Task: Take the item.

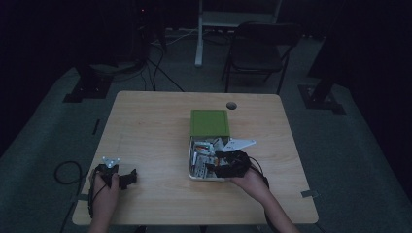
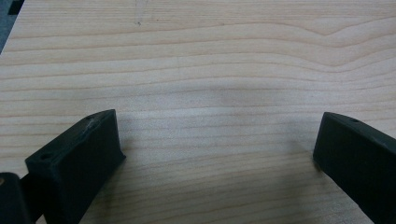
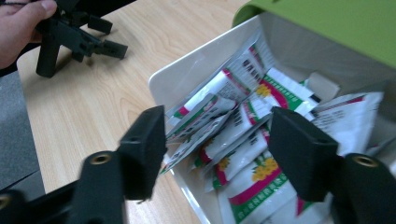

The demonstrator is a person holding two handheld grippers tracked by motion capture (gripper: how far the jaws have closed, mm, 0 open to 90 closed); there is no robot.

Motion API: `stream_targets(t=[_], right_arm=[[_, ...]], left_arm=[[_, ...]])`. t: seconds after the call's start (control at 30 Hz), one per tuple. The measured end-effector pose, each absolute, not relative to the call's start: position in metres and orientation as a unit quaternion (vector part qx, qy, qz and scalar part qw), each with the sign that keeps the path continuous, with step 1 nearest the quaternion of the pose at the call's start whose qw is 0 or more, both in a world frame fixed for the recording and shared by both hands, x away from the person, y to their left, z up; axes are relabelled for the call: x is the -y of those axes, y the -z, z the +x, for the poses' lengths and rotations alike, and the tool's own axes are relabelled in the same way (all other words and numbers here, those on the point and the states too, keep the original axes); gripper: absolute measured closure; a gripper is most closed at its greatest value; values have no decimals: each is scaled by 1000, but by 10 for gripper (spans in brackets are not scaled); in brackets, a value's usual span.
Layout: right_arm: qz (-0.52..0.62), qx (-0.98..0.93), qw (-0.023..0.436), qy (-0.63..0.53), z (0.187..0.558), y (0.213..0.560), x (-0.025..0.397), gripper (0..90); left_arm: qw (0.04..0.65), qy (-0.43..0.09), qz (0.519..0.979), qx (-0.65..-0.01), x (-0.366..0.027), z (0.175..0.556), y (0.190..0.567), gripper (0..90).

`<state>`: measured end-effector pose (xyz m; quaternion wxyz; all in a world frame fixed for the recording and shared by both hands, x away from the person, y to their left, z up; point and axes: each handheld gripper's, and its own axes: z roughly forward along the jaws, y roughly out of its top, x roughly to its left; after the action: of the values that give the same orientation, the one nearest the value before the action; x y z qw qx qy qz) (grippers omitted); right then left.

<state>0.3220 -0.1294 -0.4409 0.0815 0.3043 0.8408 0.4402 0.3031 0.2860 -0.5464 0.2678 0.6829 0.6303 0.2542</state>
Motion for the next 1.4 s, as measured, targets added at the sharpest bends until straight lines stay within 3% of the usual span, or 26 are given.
stream_targets(t=[0.23, 0.8, 1.4], right_arm=[[307, -847, 78, -428, 320, 453, 120, 499], [337, -837, 81, -424, 316, 473, 108, 644], [369, -833, 90, -402, 315, 485, 88, 676]], left_arm=[[268, -254, 683, -630, -286, 303, 546, 11], [268, -254, 683, -630, -286, 303, 546, 11], [268, -254, 683, -630, -286, 303, 546, 11]])
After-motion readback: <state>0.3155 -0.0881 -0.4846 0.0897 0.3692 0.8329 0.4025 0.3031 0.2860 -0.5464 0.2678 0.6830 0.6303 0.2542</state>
